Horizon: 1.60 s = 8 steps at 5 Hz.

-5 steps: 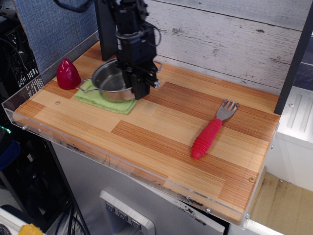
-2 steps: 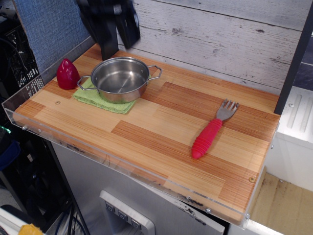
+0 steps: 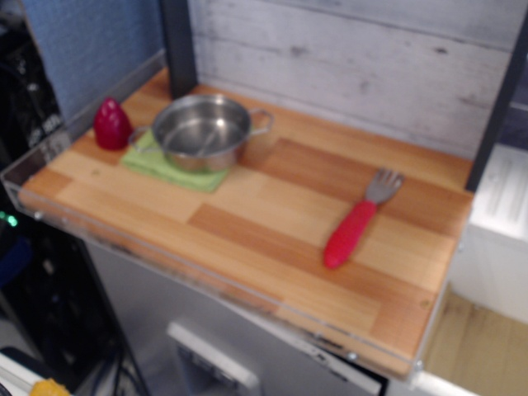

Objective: Pick up the pot and place it on above the green cloth on table

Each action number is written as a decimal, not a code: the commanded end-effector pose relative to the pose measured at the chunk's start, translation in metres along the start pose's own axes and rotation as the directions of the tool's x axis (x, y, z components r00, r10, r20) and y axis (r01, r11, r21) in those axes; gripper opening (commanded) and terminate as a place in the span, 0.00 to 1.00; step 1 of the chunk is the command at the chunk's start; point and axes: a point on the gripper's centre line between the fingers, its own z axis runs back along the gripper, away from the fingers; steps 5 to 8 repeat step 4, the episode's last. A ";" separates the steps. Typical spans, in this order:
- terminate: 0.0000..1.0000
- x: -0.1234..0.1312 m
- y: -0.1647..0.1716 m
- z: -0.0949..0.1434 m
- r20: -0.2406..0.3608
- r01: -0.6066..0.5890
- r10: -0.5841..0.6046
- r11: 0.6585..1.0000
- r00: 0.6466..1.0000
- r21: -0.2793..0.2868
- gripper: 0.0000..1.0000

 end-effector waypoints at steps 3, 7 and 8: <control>0.00 0.010 -0.003 0.014 -0.130 0.061 -0.043 0.989 0.991 0.134 1.00; 1.00 0.010 -0.003 0.014 -0.130 0.061 -0.043 0.989 0.991 0.134 1.00; 1.00 0.010 -0.003 0.014 -0.130 0.061 -0.043 0.989 0.991 0.134 1.00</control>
